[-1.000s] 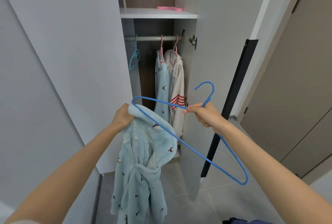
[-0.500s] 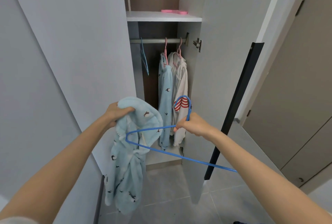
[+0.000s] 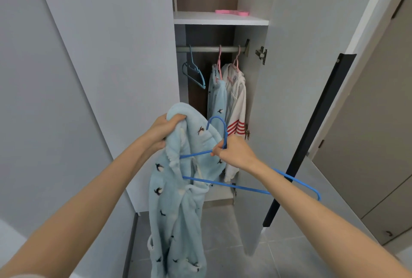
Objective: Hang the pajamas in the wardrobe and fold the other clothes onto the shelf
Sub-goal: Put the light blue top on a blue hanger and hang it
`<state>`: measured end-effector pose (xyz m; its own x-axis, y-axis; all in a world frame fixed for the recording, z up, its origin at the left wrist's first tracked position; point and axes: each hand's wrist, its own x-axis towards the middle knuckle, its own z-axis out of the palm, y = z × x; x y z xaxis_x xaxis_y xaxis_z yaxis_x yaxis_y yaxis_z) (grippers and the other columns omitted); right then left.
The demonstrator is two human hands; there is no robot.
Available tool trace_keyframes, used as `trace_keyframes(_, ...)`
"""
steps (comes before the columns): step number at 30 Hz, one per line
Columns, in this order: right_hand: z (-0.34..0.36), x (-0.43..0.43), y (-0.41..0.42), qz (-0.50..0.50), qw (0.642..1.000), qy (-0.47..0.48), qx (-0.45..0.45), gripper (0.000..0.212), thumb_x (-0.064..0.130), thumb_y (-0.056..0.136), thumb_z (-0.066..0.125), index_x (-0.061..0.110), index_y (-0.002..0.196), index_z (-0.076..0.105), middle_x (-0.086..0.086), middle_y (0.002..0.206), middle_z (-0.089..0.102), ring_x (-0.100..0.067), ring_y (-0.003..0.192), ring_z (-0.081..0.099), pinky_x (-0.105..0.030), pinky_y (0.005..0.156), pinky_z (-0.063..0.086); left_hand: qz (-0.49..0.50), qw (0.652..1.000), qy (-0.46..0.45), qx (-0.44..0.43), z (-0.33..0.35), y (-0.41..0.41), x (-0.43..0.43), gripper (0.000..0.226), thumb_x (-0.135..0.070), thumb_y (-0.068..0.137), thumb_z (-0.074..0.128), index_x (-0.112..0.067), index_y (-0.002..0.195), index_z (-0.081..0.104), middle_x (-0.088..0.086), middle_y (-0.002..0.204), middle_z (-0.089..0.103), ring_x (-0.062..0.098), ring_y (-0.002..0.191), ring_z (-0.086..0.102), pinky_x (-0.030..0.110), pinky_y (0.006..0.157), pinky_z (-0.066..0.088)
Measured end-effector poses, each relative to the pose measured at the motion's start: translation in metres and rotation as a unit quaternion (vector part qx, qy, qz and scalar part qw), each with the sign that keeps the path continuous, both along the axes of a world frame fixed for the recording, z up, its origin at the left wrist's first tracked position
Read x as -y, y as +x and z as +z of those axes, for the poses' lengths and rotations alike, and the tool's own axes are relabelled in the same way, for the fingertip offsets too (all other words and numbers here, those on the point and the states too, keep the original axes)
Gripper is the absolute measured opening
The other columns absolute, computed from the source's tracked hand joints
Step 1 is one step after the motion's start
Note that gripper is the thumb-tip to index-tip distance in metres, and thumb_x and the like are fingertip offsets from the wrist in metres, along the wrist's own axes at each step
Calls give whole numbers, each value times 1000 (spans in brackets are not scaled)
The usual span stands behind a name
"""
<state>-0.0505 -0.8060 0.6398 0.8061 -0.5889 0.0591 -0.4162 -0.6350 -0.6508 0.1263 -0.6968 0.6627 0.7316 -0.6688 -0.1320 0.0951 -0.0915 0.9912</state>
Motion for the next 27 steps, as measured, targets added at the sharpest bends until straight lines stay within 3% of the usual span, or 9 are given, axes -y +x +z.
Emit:
trace_keyframes(2,-6,-4,6,-4,1000,-13,-14,25,17,85,59,-4,78,71,-16,60,60,-15,48,42,-30,52,36,-23,999,-24,-35,4,-9,3,34,-22,92,59,-2,120,57,17,114,64,25,98,61,39,91,50)
trace_keyframes(5,-18,-8,9,-12,1000,-10,-23,26,19,86,57,-3,81,71,-12,64,63,-14,49,42,-30,53,36,-68,996,-45,-44,9,-22,4,32,-16,92,58,-1,120,56,19,116,62,26,101,60,40,96,48)
trace_keyframes(9,-23,5,0,-64,984,150,67,20,18,87,61,6,82,76,-1,82,71,-8,68,53,-24,63,40,-116,988,-3,103,16,-17,-3,41,-2,82,68,-4,121,56,11,110,64,20,99,60,34,90,51)
trace_keyframes(12,-23,15,-12,-107,951,254,139,12,15,87,65,16,81,76,21,56,60,3,49,46,-8,48,35,-142,967,52,204,18,-7,-7,40,-1,80,70,-7,119,60,10,112,66,17,99,61,29,87,52)
trace_keyframes(14,-25,17,-16,-125,938,285,155,12,16,87,65,14,85,76,17,38,43,-3,35,31,-11,37,23,-144,967,63,201,18,-1,-9,39,-5,81,70,-8,119,61,8,113,66,17,100,62,25,85,53)
trace_keyframes(18,-24,21,-17,-131,918,318,198,16,17,91,61,15,85,76,10,43,25,-6,40,19,-17,38,18,-102,965,83,229,16,10,-10,36,-17,80,74,-13,114,63,2,108,67,16,98,62,27,85,52)
trace_keyframes(22,-22,23,-14,-117,902,344,234,16,16,92,60,15,88,75,10,43,23,-6,39,18,-16,37,18,-57,956,78,276,12,14,-7,28,-24,81,72,-15,106,62,-1,100,66,13,90,61,22,74,49)
trace_keyframes(25,-22,24,-8,-112,892,359,252,15,17,91,61,14,89,75,10,43,24,-6,39,19,-16,36,19,-31,927,119,355,12,16,-4,28,-30,83,69,-14,101,56,-1,97,61,16,87,58,25,69,43)
trace_keyframes(27,-20,24,-3,-103,888,364,262,15,17,91,62,14,88,76,10,43,24,-6,39,20,-16,36,20,-28,939,117,322,11,22,-2,38,-25,77,76,-12,105,53,1,99,61,18,91,59,25,69,44)
